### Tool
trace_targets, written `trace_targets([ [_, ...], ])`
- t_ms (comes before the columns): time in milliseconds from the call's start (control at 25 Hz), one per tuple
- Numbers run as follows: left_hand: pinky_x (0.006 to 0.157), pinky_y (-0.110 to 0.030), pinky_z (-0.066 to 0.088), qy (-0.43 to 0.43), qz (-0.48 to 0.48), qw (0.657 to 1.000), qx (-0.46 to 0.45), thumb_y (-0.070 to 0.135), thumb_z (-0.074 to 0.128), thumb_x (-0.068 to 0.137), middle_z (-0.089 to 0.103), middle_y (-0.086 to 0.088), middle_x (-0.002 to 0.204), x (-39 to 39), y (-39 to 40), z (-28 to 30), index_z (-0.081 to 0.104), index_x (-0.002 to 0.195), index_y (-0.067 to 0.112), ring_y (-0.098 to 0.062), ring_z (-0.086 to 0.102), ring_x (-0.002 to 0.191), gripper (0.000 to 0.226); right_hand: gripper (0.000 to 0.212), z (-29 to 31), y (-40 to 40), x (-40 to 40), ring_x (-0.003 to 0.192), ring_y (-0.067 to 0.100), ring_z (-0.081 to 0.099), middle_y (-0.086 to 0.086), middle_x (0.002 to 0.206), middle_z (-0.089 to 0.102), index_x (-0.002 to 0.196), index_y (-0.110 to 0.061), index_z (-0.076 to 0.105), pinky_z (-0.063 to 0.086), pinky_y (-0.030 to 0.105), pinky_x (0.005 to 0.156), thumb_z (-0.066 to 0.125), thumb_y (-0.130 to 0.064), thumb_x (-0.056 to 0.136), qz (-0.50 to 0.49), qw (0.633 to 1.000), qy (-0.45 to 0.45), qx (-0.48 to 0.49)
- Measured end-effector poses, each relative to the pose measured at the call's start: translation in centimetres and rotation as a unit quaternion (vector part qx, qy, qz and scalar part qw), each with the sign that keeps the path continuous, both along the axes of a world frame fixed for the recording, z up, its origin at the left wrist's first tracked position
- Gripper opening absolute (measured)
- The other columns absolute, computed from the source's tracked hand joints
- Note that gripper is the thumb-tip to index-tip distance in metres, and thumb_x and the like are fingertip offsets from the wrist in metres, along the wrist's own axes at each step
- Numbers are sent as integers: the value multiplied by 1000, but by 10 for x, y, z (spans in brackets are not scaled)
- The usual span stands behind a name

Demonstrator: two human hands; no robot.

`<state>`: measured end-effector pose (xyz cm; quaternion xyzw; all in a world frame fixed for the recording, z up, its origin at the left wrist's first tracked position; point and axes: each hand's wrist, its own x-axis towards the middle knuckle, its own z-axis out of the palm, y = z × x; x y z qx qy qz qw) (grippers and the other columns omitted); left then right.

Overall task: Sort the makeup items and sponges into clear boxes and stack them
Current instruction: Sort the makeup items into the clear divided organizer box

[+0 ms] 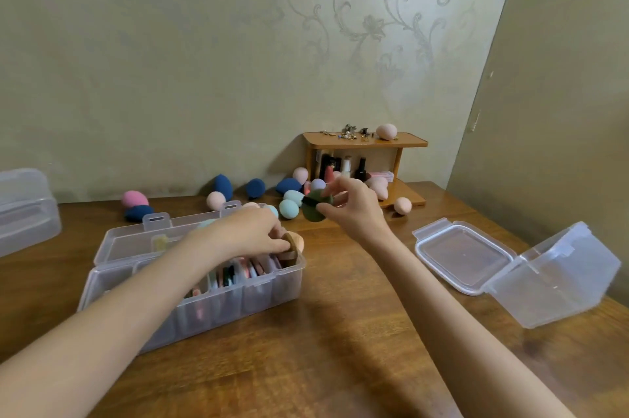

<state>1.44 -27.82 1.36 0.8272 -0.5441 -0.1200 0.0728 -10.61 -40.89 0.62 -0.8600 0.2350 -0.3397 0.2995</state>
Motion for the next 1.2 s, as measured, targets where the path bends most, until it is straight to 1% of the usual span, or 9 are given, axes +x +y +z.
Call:
trace_targets([
  [120,60,-16,43,-10,22,998,-54,29,56,90,63,-3,100,-5,9,-1,63,109,15,-13,60,86,24,14,-2,36,1,91,10,55,-4,95,55,94,-15,57,50,15,72,64,-8,84,32,999,-6,-27],
  [280,67,-18,45,25,27,996,-84,26,60,87,59,-3,113,-7,15,0,59,115,17,-14,59,97,29,20,-15,44,1,95,10,46,6,110,51,107,-10,61,42,15,78,52,-4,90,7,994,19,-111],
  [440,55,-14,37,7,-1,1000,-20,19,55,90,59,-3,99,-11,15,4,63,110,15,-7,53,76,22,24,-17,48,4,94,9,44,6,113,50,112,-10,65,38,16,80,57,-12,90,51,989,70,-122],
  [520,55,-12,36,2,-3,1000,28,19,54,91,62,-5,98,-13,10,11,63,115,12,-8,52,77,26,26,-16,50,7,97,15,51,7,114,54,113,-10,63,39,18,78,60,-12,87,69,983,100,-135],
  [640,59,-16,38,-34,23,995,86,19,55,90,53,-2,76,-19,-2,18,58,116,4,-15,51,83,30,25,-19,51,12,103,21,57,10,112,59,110,-7,61,46,23,81,61,-5,85,81,980,119,-139],
  [720,66,-21,42,-81,23,991,100,20,58,89,51,-4,82,-24,-10,17,57,118,4,-16,50,84,33,25,-22,52,13,101,22,57,10,109,59,108,-6,60,46,23,81,61,-2,83,84,980,109,-141],
  [960,75,-24,42,-125,21,991,29,10,53,92,52,-7,92,-22,-8,7,60,115,5,-16,50,83,25,35,-25,48,8,101,11,51,6,117,57,114,-9,55,37,6,65,66,-5,81,86,990,94,-62],
  [1080,72,-22,41,-96,0,995,-30,12,54,91,63,-8,100,-15,1,1,68,105,12,-15,55,87,20,44,-24,44,8,101,10,47,6,122,54,115,-12,48,41,13,74,71,-8,78,91,989,113,19],
  [1200,74,-22,39,-65,3,995,-76,16,58,89,62,-7,110,-13,5,0,66,107,14,-11,52,90,20,48,-22,44,11,102,9,43,6,126,51,116,-12,44,42,21,82,71,-6,77,89,985,147,32],
])
